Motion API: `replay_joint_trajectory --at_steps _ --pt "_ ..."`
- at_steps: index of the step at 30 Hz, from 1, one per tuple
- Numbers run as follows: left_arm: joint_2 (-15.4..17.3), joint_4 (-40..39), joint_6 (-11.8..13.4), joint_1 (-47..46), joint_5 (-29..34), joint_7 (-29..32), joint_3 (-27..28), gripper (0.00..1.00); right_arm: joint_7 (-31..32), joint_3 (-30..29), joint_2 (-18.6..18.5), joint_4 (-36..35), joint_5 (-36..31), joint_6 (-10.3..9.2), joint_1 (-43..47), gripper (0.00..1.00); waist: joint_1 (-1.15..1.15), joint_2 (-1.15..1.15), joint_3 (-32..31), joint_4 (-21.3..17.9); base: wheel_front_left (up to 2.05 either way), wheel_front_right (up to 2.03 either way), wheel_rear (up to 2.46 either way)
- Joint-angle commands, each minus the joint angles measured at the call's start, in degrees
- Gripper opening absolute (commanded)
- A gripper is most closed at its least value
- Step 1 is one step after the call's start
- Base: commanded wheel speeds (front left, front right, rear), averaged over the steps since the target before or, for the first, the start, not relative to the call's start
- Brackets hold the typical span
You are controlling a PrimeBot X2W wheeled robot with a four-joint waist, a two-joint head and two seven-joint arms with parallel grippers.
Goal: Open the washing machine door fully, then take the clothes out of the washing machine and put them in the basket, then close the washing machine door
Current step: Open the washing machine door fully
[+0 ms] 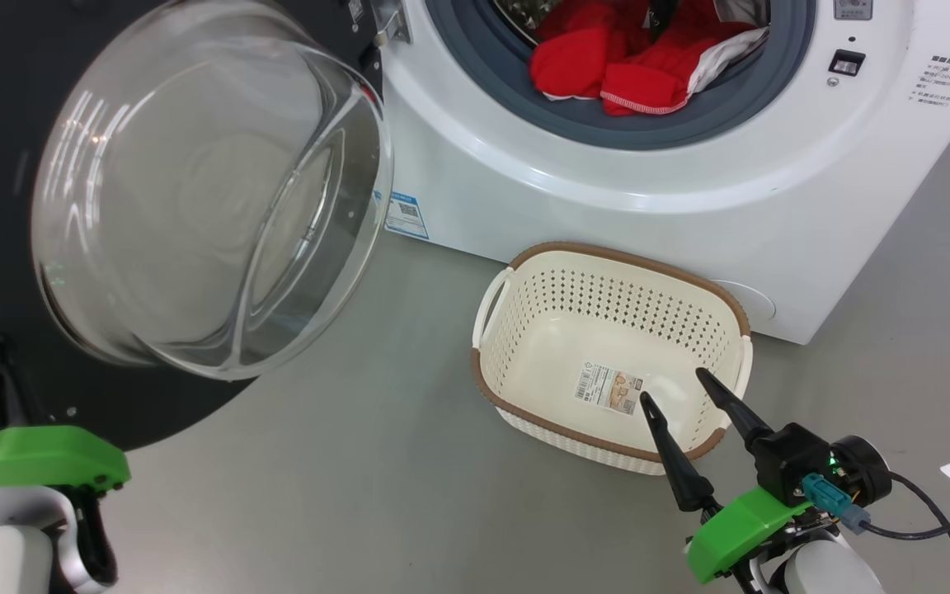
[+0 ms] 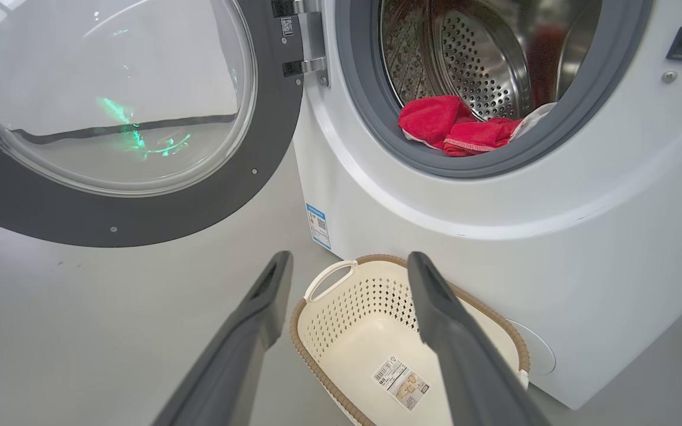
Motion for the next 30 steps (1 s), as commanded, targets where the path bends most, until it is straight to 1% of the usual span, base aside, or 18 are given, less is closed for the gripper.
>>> replay_joint_trajectory --at_steps 1,8,17,20,25,30 --pt "3.42 -0.12 -0.13 -2.35 -0.54 -0.68 3.2 0.0 0.15 1.14 0.26 -1.54 -0.43 0.28 -1.35 1.0 0.0 0.0 0.11 -0.09 0.0 0.0 0.0" --pt "4.98 5.81 -1.24 -4.13 -1.91 -1.98 5.8 0.0 0.81 1.28 0.26 -2.34 -1.01 0.28 -1.18 1.0 0.0 0.0 0.63 -0.8 0.0 0.0 0.0" --pt "6.44 12.32 -3.41 -8.08 -0.43 -2.88 6.98 0.0 1.72 1.05 0.26 -3.93 -2.27 0.28 -1.41 1.0 0.0 0.0 1.95 -0.92 0.0 0.0 0.0" --pt "6.47 12.37 -4.15 -8.82 -0.23 -2.91 7.85 0.0 1.87 1.12 0.26 -4.18 -2.32 0.28 -1.52 1.0 0.0 0.0 2.13 -0.98 0.0 0.0 0.0" --pt "5.55 11.69 -5.44 -9.06 0.81 -2.92 10.55 0.0 2.07 0.98 0.26 -4.5 -2.28 0.28 -1.69 1.0 0.0 0.0 2.36 -1.11 0.0 0.0 0.0" --pt "4.7 11.32 -7.36 -8.39 2.5 -2.93 11.15 0.0 2.22 0.85 0.26 -4.07 -2.02 0.28 -2.01 1.0 0.0 0.0 2.05 -1.39 0.0 0.0 0.0"
